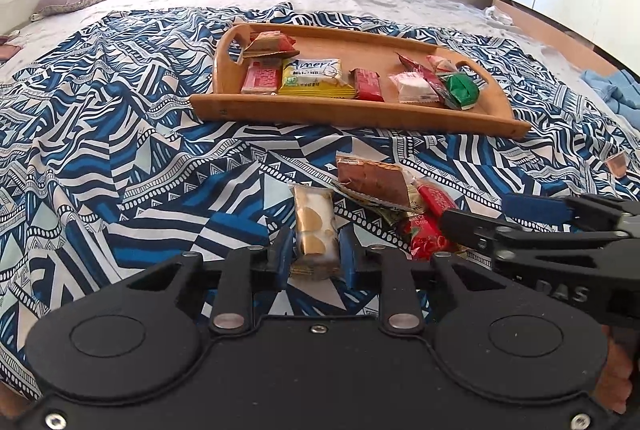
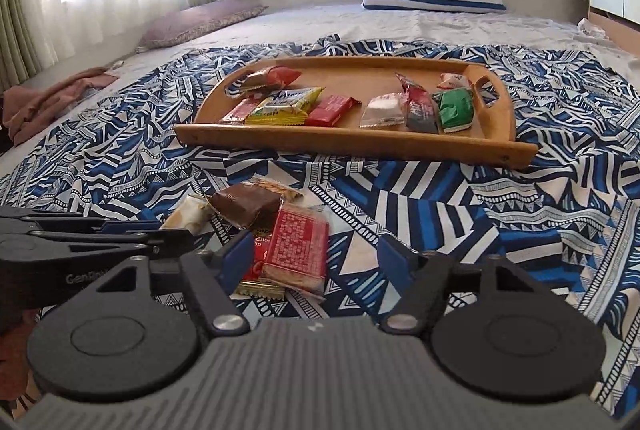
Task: Organize snacks
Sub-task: 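Grasp the cream wafer packet with the left tool while the right tool grasps a red-printed packet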
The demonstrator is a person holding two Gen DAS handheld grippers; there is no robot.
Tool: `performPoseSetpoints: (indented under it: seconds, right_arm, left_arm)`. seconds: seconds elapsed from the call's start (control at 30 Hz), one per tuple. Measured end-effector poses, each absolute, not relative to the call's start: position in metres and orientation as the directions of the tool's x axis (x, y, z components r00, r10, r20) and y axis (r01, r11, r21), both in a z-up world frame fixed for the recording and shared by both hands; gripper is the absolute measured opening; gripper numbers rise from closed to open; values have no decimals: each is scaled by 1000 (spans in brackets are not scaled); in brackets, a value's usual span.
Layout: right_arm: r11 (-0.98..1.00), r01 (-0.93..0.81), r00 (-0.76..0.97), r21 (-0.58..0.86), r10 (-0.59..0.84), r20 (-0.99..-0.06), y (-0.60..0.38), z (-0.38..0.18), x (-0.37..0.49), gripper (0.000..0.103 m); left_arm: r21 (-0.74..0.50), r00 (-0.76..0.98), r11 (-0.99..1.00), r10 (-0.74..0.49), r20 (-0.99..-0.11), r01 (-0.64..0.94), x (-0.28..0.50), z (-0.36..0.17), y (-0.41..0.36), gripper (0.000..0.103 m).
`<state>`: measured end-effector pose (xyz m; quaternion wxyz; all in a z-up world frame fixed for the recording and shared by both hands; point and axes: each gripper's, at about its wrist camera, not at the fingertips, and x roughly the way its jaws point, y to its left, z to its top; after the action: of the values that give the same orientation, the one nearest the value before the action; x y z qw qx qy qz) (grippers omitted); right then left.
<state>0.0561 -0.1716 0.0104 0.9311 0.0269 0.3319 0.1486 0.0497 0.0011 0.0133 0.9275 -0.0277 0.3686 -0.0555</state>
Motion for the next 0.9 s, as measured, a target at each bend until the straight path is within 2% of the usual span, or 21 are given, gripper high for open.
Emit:
performPoseSetpoints:
  seconds: [0.33, 0.53, 0.63, 0.7, 0.9]
  right_arm:
    - [956, -237, 724, 174, 293, -625, -161, 2, 67, 76]
    - [968, -204, 756, 147, 251, -604, -157, 2, 65, 66]
    - [989, -141, 791, 42, 138, -597, -152, 1, 63, 58]
    - [991, -122, 804, -48, 71, -591, -148, -3, 62, 57]
    - [988, -155, 805, 16, 136, -577, -158, -3, 53, 57]
  left_arm:
    - [-106, 723, 991, -129, -679, 77, 49, 11, 4, 24]
    - [-113, 721, 991, -130, -680, 72, 49, 10, 5, 25]
    - [-109, 722, 991, -127, -680, 71, 49, 10, 4, 25]
    - [-105, 723, 992, -124, -680, 72, 50, 10, 4, 25]
    - [-102, 725, 992, -122, -677, 72, 49, 9, 3, 25]
